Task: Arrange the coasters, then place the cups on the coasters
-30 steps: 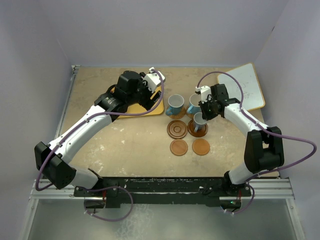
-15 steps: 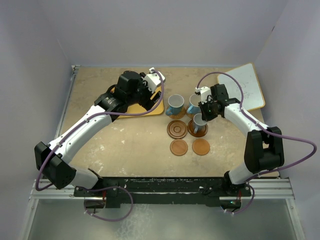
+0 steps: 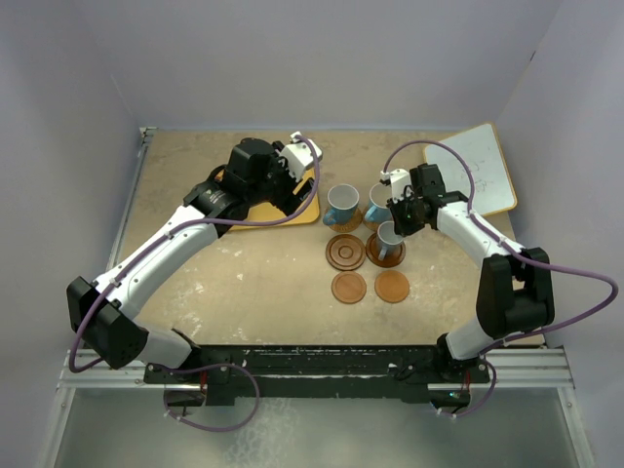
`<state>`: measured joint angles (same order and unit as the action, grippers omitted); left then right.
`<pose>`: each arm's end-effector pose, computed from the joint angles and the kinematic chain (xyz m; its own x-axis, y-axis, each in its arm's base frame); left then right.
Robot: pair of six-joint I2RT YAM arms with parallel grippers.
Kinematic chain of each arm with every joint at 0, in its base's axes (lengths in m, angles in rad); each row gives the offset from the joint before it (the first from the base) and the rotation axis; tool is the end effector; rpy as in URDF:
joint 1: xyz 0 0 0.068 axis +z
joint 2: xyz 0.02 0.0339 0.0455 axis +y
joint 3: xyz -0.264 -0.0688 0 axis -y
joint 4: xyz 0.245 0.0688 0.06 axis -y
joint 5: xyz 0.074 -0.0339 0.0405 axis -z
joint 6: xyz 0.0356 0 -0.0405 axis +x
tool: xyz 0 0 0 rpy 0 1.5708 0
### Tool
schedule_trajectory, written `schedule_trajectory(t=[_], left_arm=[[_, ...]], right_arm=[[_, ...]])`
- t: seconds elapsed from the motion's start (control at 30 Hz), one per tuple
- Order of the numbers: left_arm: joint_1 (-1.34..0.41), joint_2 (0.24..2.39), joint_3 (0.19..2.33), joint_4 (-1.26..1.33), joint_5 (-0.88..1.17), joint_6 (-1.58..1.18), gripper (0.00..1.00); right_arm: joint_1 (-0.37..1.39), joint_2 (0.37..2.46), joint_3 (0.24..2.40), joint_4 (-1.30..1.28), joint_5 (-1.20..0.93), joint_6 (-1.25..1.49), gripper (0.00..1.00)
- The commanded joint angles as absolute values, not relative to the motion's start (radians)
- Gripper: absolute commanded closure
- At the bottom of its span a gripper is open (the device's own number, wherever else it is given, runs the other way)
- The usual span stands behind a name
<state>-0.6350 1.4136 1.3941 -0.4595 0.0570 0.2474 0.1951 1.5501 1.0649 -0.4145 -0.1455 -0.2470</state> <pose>0.2580 -0.1926 0.3790 -0.2048 0.4546 -0.8669 0.7045 0.6833 0.1919 0.3200 0.0685 0.2307 -0.6764 -0.3803 -0.6307 -0.4596 0.8871 -0.0419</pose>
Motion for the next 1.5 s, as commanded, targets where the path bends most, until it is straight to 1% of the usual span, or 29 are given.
schedule_trajectory(t=[0.0, 0.1, 0.37, 0.83, 0.87, 0.93, 1.1, 1.2, 1.3, 1.47], left_arm=[[-0.628, 1.376, 1.406, -0.446, 0.077, 0.261, 0.3], [-0.629, 1.375, 1.406, -0.448, 0.078, 0.261, 0.3], [-0.629, 1.373, 1.404, -0.447, 0.078, 0.264, 0.29], [-0.626, 1.363, 1.389, -0.442, 0.075, 0.267, 0.28], [-0.627, 1.363, 1.388, -0.44, 0.069, 0.267, 0.28], [-0.625, 1.361, 1.387, -0.438, 0.056, 0.266, 0.28], [-0.606, 1.363, 1.395, -0.443, 0.028, 0.26, 0.26], [-0.577, 1.381, 1.426, -0.481, 0.029, 0.256, 0.26], [-0.521, 1.406, 1.452, -0.517, 0.042, 0.254, 0.26], [-0.364, 1.451, 1.45, -0.539, 0.141, 0.266, 0.25]], right_arm=[[0.193, 1.521, 1.086, -0.418, -0.137, -0.251, 0.99], [0.193, 1.521, 1.086, -0.417, -0.139, -0.254, 0.95], [0.193, 1.516, 1.091, -0.426, -0.143, -0.25, 0.81], [0.193, 1.507, 1.112, -0.447, -0.146, -0.247, 0.69], [0.193, 1.503, 1.118, -0.454, -0.152, -0.248, 0.67], [0.193, 1.492, 1.132, -0.476, -0.165, -0.25, 0.6], [0.193, 1.448, 1.179, -0.525, -0.187, -0.239, 0.52], [0.193, 1.414, 1.205, -0.552, -0.188, -0.237, 0.49], [0.193, 1.36, 1.225, -0.569, -0.195, -0.227, 0.47], [0.193, 1.272, 1.234, -0.58, -0.235, -0.203, 0.45]])
